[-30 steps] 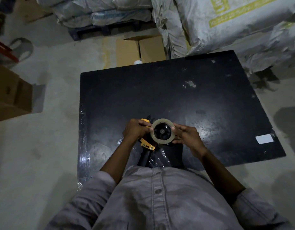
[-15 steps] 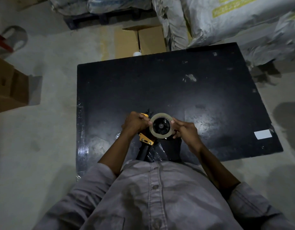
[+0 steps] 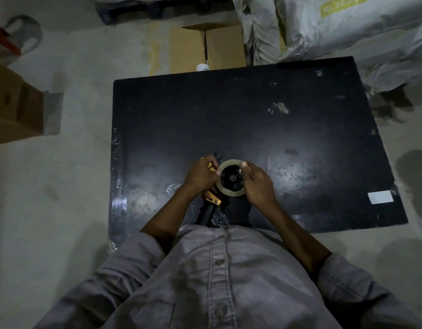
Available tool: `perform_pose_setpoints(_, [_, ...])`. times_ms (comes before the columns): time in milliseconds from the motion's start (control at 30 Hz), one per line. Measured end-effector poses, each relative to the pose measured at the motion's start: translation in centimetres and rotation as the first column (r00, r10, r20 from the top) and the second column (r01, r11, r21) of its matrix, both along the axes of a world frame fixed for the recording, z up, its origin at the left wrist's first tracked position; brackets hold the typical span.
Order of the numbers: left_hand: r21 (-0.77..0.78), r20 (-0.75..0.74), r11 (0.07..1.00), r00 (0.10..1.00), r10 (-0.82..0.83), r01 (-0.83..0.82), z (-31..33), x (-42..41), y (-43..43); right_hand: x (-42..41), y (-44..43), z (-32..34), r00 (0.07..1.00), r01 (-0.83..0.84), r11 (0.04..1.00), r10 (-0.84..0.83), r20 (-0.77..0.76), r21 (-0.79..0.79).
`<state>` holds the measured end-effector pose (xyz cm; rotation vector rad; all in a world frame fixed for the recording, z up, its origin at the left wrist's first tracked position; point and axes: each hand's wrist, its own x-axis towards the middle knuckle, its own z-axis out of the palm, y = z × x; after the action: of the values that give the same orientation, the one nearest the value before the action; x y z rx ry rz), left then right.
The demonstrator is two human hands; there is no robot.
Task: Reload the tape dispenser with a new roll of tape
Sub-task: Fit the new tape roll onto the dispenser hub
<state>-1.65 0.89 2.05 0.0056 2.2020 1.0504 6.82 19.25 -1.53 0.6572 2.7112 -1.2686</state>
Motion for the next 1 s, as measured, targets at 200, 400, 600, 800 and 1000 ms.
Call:
perform_pose_setpoints(200, [0.106, -0.005, 0.994, 1.000, 0.030, -0.029, -0.7, 2.9, -0.1, -2.0, -0.4, -0.4, 1.000, 0.019, 0.997, -0.019, -0.008, 0.069])
perform_pose_setpoints(400, [0.107, 0.002, 0.993, 0.999, 0.052, -0.052, -0.5, 2.6, 0.3, -2.1, -0.3, -0.5, 0.999, 0.013, 0.989, -0.007, -0.042, 0.150])
perform_pose_setpoints(600, [0.098, 0.022, 0.990, 0.995, 0.098, -0.099, -1.0, 2.3, 0.6, -2.4, -0.4, -0.2, 1.000, 0.002, 0.979, 0.004, -0.028, 0.205])
perform_pose_setpoints(800, [0.050, -0.011, 0.987, 0.988, 0.157, -0.156, -1.5, 2.0, 0.9, -2.3, -0.7, -0.7, 0.999, -0.001, 0.962, 0.009, -0.031, 0.273])
perform_pose_setpoints(1000, [0.039, 0.010, 0.982, 0.983, 0.183, -0.184, -0.8, 1.6, 1.1, -2.5, -0.9, -0.2, 0.999, -0.013, 0.950, 0.022, -0.026, 0.313])
